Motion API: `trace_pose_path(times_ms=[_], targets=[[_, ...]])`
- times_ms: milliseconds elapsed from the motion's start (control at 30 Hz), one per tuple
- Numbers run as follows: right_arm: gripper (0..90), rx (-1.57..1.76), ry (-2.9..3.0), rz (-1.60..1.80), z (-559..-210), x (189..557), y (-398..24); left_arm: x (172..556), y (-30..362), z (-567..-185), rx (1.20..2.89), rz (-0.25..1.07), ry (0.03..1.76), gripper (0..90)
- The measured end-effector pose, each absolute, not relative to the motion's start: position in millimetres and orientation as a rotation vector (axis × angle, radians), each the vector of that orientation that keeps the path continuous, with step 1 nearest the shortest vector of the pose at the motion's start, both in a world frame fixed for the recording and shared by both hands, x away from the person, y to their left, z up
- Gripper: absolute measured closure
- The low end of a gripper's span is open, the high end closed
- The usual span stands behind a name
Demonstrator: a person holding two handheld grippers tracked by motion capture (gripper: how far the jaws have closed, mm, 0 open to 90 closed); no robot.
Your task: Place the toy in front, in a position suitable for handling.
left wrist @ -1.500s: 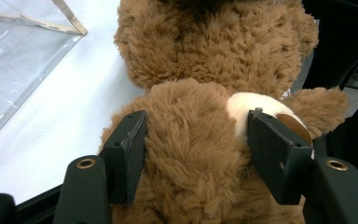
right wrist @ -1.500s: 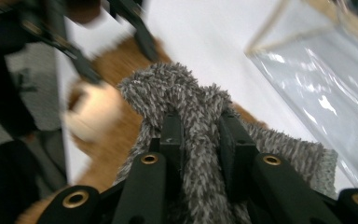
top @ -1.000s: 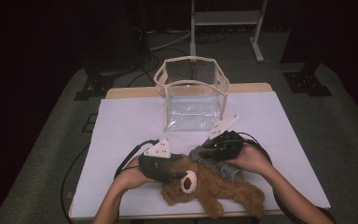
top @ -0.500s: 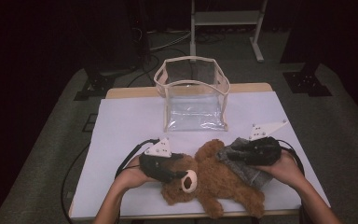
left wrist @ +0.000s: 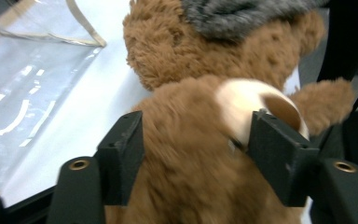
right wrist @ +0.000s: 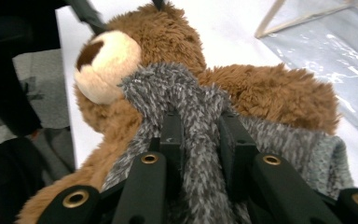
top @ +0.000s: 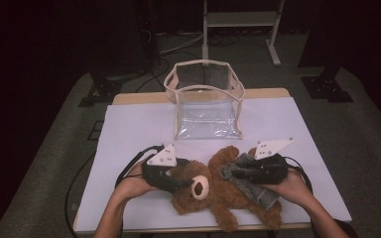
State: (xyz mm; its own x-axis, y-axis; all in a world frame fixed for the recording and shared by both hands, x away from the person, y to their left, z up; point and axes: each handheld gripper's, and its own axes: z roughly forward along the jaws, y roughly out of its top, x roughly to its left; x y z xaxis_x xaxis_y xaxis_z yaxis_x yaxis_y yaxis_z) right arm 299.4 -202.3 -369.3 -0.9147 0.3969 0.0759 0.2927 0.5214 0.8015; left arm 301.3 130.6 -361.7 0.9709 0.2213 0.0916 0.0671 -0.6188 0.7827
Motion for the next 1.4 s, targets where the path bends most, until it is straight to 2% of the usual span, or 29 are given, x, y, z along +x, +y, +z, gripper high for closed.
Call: trace_pose_path(times_ms=[133,233,433,633,733,1033,1400], targets=[[73.1,0.635,2.626,1.341,-371,315,-204,300,134,-368,2.269,0.255,0.192,21.3],[73.1,0.676,2.619,1.343,-373,330,-206,303,136,-376,2.282,0.25,0.207,18.1],[73.1,0.709,2.616,1.377,-373,338,-210,314,133,-394,2.282,0.213,0.254,21.1],[73.0,0.708,2.601,1.347,-367,322,-229,315,136,-395,2.274,0.198,0.25,23.1],[73.0,0.744,2.59,1.355,-370,312,-241,314,137,-395,2.27,0.194,0.252,21.3],[72.9,0.822,2.571,1.351,-386,280,-270,316,138,-399,2.263,0.166,0.264,23.6],[73.1,0.863,2.569,1.443,-398,296,-262,315,138,-407,2.232,0.138,0.291,23.8]])
